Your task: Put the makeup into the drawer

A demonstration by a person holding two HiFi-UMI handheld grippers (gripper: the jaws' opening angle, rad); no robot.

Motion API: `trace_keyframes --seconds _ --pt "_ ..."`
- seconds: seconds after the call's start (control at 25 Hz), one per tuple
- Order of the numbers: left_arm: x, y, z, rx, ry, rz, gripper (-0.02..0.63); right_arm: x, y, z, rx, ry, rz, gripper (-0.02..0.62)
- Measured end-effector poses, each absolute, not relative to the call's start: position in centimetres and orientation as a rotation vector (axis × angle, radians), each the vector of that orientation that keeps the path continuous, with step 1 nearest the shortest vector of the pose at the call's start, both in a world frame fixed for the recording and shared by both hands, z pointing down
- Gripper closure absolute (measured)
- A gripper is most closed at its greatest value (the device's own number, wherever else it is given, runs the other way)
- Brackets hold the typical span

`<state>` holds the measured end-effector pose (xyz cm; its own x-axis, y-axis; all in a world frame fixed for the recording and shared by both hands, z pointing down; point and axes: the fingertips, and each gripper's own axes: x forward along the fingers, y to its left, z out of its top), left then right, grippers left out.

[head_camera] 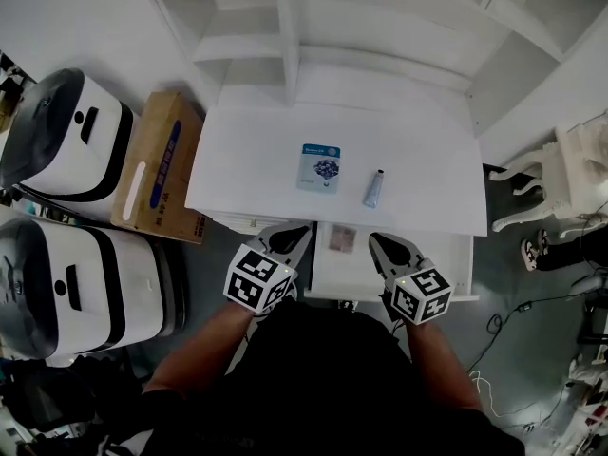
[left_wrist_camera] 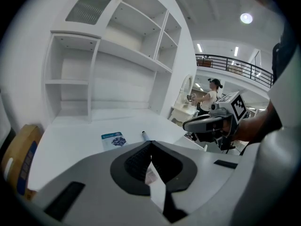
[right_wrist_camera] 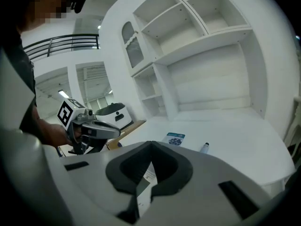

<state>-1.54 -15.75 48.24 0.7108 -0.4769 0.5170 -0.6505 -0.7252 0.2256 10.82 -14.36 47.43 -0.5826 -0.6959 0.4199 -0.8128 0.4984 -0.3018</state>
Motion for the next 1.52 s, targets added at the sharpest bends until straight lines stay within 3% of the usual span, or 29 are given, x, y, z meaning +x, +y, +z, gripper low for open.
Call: trace_keyframes --seconds 0.8,1.52 --pt "-1.4 -15.8 48.1 2.538 -0.872 0.6 0.595 11.2 -14.5 48.8 1.327 -2.479 0.797 0.566" --pt "-5.1 -14.8 51.1 2.389 -1.009 0.649 0.595 15.8 -21.4 58.8 1.534 -2.157 0.871 0.563"
